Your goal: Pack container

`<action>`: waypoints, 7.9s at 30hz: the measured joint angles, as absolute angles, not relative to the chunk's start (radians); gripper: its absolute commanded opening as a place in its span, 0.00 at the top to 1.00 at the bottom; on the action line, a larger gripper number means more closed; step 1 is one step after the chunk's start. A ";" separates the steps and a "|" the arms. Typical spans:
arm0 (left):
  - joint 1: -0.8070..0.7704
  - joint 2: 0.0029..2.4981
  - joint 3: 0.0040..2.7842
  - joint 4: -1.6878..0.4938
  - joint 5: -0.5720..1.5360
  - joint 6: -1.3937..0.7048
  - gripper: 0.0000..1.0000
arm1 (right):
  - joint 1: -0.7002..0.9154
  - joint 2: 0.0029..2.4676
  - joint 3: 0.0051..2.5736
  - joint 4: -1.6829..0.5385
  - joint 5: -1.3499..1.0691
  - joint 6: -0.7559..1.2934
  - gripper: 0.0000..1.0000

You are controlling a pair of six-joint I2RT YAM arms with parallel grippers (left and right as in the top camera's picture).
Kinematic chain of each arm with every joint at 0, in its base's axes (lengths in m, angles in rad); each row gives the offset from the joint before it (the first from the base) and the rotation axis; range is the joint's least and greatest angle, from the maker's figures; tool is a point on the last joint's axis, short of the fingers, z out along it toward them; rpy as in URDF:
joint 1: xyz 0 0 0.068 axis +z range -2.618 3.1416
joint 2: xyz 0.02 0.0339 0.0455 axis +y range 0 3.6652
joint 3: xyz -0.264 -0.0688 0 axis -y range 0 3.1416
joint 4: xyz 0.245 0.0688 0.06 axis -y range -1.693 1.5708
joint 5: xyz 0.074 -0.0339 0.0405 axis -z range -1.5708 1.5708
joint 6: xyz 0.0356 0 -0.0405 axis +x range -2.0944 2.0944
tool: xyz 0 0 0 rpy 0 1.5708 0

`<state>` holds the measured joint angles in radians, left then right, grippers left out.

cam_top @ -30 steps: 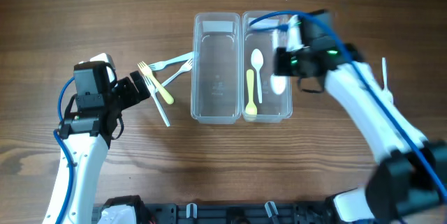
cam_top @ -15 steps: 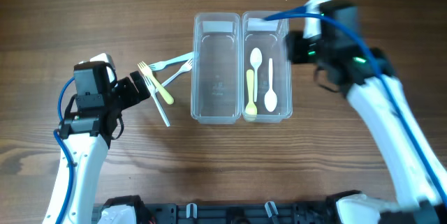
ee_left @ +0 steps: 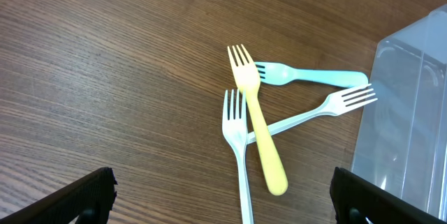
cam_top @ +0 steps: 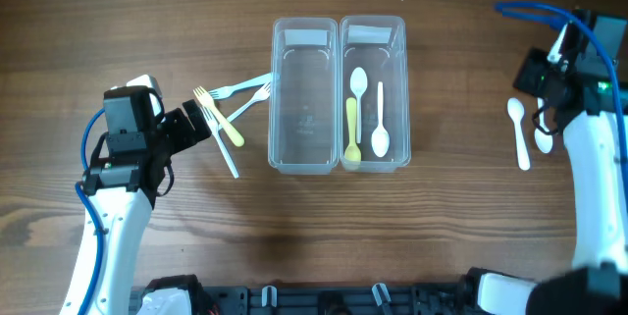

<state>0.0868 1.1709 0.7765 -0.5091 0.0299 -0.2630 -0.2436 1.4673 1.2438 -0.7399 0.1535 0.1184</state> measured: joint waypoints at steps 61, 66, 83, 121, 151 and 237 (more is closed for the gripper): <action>0.087 1.171 0.776 -0.509 0.030 -0.263 0.00 | -0.432 1.926 1.194 -0.788 -0.018 0.059 0.93; 0.087 1.171 0.776 -0.509 0.030 -0.263 0.00 | -0.386 1.902 1.200 -0.819 -0.022 0.098 0.95; 0.087 1.171 0.776 -0.509 0.030 -0.263 0.00 | 0.123 1.464 1.346 -0.746 -0.187 0.188 0.96; 0.087 1.171 0.776 -0.509 0.030 -0.263 0.00 | -0.363 1.538 1.295 -0.695 0.143 0.166 0.32; 0.087 1.171 0.776 -0.509 0.030 -0.263 0.00 | -0.518 1.954 1.251 -0.567 -0.041 -0.186 0.39; 0.086 1.291 0.932 -0.837 0.174 -0.462 0.01 | -0.277 1.345 1.320 -0.905 -0.127 0.288 0.00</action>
<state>0.0860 1.2907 0.9318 -0.8371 0.1738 -0.4622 -0.2768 1.3449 1.3201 -0.9054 -0.1268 0.2878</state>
